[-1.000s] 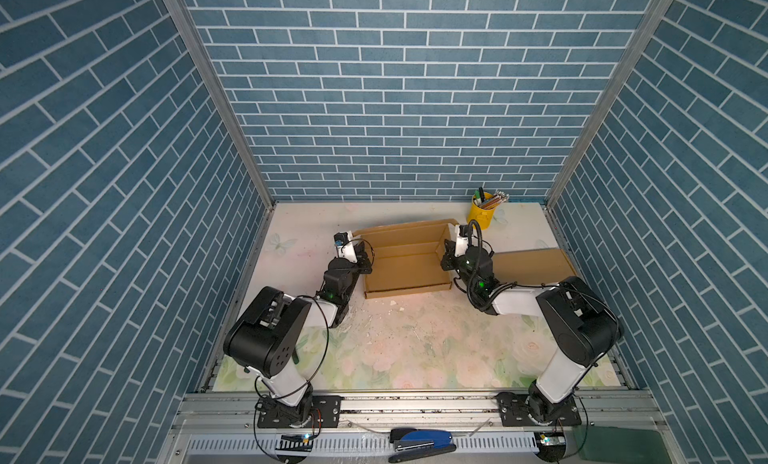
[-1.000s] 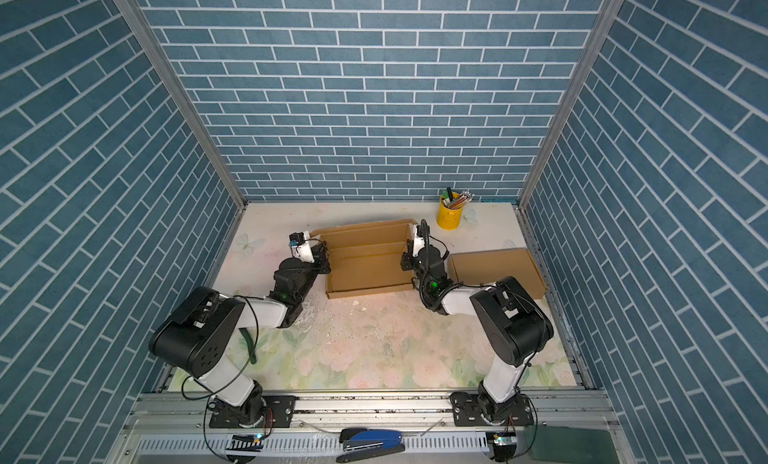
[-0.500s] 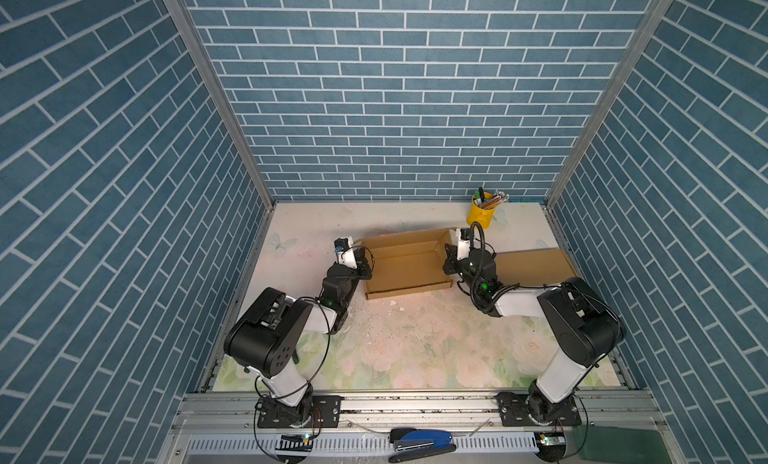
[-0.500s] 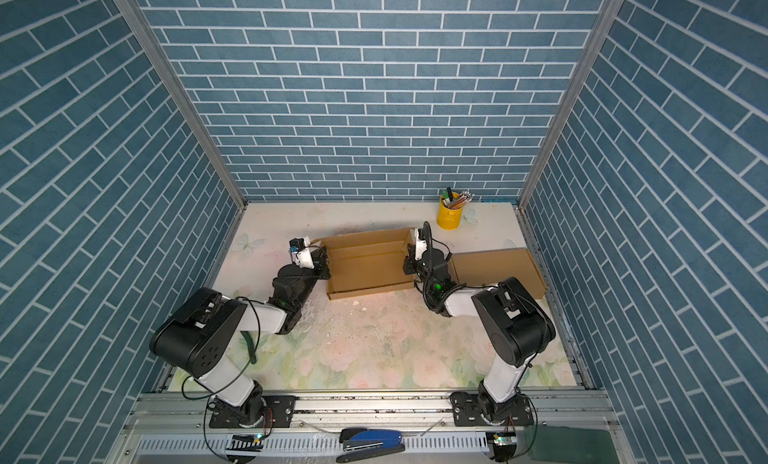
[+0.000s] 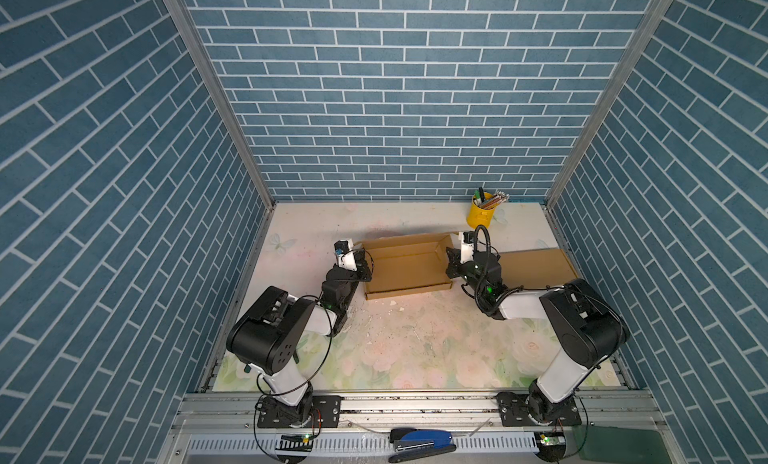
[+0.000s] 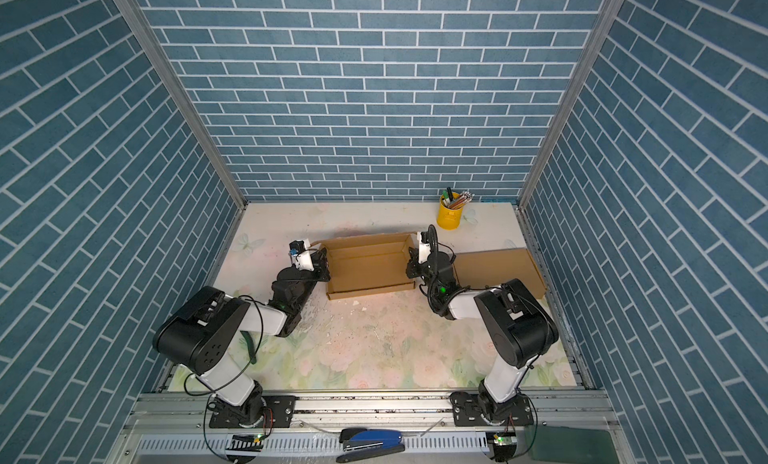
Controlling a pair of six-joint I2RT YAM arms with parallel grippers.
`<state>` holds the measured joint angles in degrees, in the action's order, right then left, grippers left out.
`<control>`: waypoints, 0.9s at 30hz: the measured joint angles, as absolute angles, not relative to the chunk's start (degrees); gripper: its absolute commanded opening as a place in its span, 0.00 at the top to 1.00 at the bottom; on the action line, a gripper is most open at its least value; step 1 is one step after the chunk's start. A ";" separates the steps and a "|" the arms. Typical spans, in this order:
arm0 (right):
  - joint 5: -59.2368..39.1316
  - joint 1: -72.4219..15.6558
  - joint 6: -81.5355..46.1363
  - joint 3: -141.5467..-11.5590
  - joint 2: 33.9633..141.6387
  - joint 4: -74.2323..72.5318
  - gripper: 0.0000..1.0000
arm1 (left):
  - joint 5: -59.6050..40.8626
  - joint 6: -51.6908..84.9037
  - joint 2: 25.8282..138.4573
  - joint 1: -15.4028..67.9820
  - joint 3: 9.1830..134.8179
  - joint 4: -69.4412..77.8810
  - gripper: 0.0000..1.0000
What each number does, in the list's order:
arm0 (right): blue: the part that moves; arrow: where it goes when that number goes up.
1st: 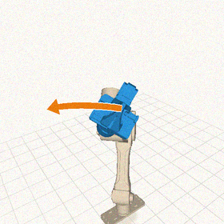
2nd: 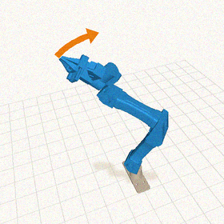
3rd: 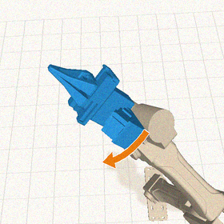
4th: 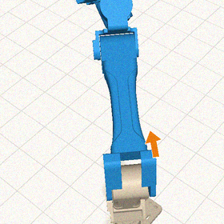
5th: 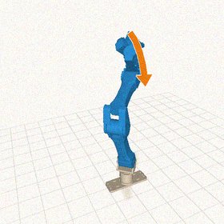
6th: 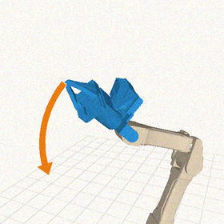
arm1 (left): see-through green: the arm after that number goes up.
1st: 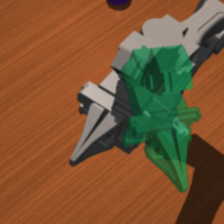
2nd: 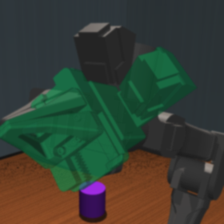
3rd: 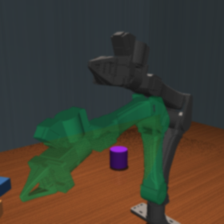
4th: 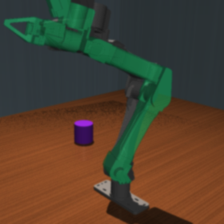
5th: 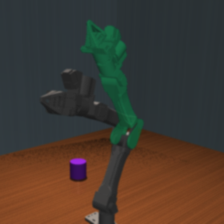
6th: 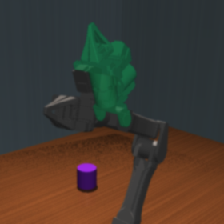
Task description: Fold the paper box
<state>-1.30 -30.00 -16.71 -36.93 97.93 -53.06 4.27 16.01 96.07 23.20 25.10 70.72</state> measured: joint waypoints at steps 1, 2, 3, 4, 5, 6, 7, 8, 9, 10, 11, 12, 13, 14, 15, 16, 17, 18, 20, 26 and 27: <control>-1.61 -29.82 -16.71 -36.93 98.00 -53.12 1.00 | 4.23 15.81 96.07 23.20 25.08 70.70 0.92; -1.87 -29.71 -16.71 -36.93 98.06 -53.17 1.00 | 4.23 15.66 96.07 23.20 25.08 70.70 0.92; -2.37 -29.56 -16.71 -36.93 98.15 -53.25 1.00 | 4.19 15.49 96.07 23.20 25.06 70.70 0.92; -2.85 -29.36 -16.71 -36.93 98.26 -53.41 1.00 | 4.14 15.27 96.07 23.20 25.02 70.70 0.92; -3.25 -29.17 -16.71 -36.93 98.35 -53.47 1.00 | 4.08 15.05 96.07 23.20 24.99 70.65 0.92; -3.70 -28.95 -16.71 -36.95 98.45 -53.60 1.00 | 4.01 14.74 95.98 23.20 24.91 70.50 0.93; -4.10 -28.80 -16.71 -36.95 98.50 -53.63 1.00 | 3.95 14.48 95.85 23.22 24.73 70.19 0.93; -4.40 -28.69 -16.73 -36.95 98.50 -53.65 1.00 | 3.88 14.31 95.66 23.27 24.60 69.84 0.93; -4.80 -28.58 -16.73 -36.95 98.54 -53.65 1.00 | 3.79 14.06 95.37 23.31 24.43 69.34 0.93; -5.13 -28.49 -16.75 -36.95 98.59 -53.65 1.00 | 3.77 13.85 95.09 23.35 24.25 68.79 0.93; -5.41 -28.42 -16.75 -36.95 98.70 -53.71 1.00 | 3.75 13.65 94.89 23.44 24.05 68.42 0.93; -5.65 -28.38 -16.75 -36.95 98.94 -53.78 1.00 | 3.73 13.47 94.76 23.46 23.77 67.61 0.93; -5.85 -28.34 -16.80 -36.93 99.29 -53.76 1.00 | 3.57 13.28 94.76 23.53 23.46 66.74 0.93; -5.91 -28.34 -16.97 -36.84 99.66 -53.71 1.00 | 3.49 13.19 94.76 23.59 23.20 66.11 0.93; -6.04 -28.34 -17.19 -36.51 100.03 -53.67 1.00 | 3.36 13.06 94.76 23.68 22.87 65.34 0.93; -6.22 -28.34 -17.37 -36.10 100.31 -53.65 1.00 | 3.22 12.99 94.76 23.77 22.57 64.73 0.93; -6.35 -28.34 -17.56 -35.75 100.40 -53.58 1.00 | 3.16 12.97 94.76 23.86 22.35 64.16 0.93; -6.57 -28.29 -17.74 -35.46 100.40 -53.58 1.00 | 3.14 12.86 94.76 23.94 22.09 63.75 0.93; -7.05 -27.88 -17.80 -35.24 100.38 -53.54 1.00 | 3.11 12.60 94.76 24.03 21.71 63.26 0.93; -11.00 -26.04 -17.87 -35.20 98.02 -48.84 0.79 | 3.14 11.42 94.02 24.03 21.61 61.34 0.92; -11.81 -25.69 -18.11 -35.11 97.23 -47.29 0.74 | 3.14 11.18 93.84 24.03 21.61 60.73 0.92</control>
